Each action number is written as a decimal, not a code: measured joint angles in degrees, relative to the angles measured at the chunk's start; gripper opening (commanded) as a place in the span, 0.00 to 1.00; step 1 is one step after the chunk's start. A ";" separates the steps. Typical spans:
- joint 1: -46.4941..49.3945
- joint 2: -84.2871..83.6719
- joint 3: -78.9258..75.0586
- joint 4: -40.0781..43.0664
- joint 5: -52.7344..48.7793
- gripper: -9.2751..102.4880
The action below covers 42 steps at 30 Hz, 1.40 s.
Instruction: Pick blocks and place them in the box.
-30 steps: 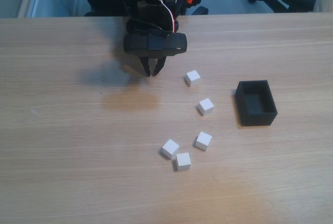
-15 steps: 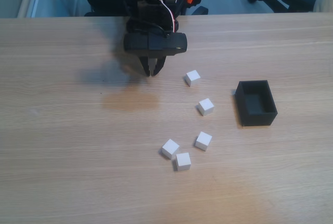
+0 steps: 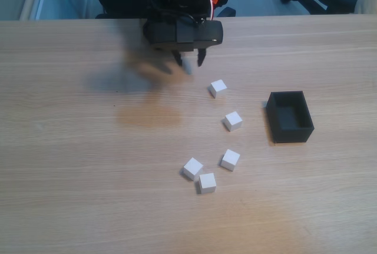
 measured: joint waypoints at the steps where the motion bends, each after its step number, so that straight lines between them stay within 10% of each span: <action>1: -1.23 -0.97 -0.79 0.09 0.97 0.25; 42: -14.85 -17.31 0.44 -25.40 -3.08 0.27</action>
